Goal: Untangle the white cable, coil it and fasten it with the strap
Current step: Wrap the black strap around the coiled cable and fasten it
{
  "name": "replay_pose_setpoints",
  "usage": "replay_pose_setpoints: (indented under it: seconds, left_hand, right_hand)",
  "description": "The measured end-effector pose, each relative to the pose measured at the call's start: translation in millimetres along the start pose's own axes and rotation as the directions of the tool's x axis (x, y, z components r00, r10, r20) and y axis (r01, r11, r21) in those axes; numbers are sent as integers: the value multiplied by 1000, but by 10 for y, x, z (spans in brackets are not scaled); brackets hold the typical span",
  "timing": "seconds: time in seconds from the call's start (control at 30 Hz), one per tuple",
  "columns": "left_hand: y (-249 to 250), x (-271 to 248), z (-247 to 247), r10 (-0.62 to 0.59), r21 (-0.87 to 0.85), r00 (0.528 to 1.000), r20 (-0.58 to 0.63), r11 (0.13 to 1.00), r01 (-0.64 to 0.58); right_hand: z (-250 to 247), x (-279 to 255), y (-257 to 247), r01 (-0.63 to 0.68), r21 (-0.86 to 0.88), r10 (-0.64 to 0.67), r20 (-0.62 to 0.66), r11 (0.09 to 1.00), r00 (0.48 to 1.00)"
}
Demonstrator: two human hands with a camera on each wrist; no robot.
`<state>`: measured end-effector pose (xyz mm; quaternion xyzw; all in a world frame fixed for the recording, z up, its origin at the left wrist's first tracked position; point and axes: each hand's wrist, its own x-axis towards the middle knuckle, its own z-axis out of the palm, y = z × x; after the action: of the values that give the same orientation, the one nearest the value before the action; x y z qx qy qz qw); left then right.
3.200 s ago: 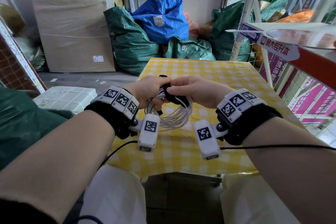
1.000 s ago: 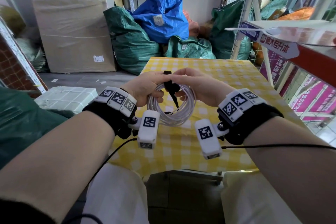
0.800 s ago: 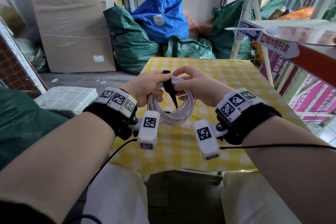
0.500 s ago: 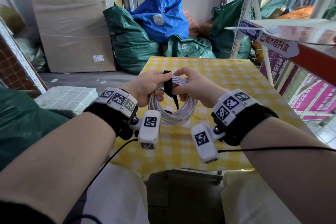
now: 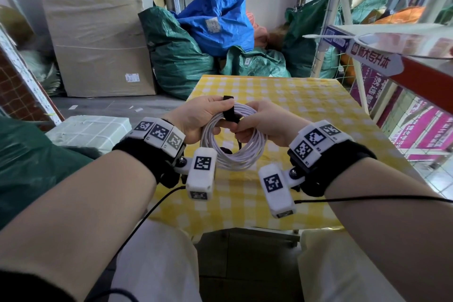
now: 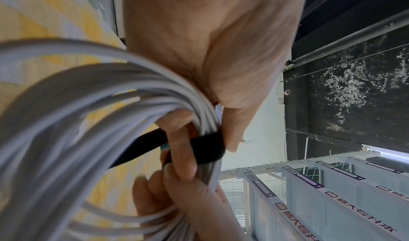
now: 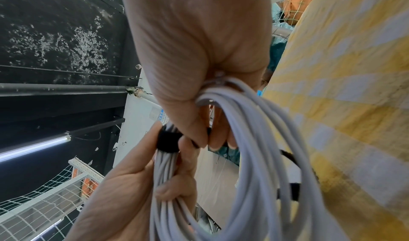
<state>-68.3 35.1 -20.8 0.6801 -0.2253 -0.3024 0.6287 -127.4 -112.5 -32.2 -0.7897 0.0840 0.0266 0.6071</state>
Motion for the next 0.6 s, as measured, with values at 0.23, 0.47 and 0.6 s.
replay_pose_setpoints:
  seconds: [0.23, 0.47, 0.6]
  left_hand:
    - [-28, 51, -55, 3, 17, 999, -37, 1000, -2]
    - [-34, 22, -36, -22, 91, 998, -59, 995, 27]
    - [-38, 21, -32, -15, 71, 1000, -13, 997, 16]
  right_hand:
    - [-4, -4, 10, 119, 2, -118, -89, 993, 989]
    - [-29, -22, -60, 102, 176, -100, -24, 979, 995]
    - [-25, -9, -91, 123, 43, -116, -133, 991, 984]
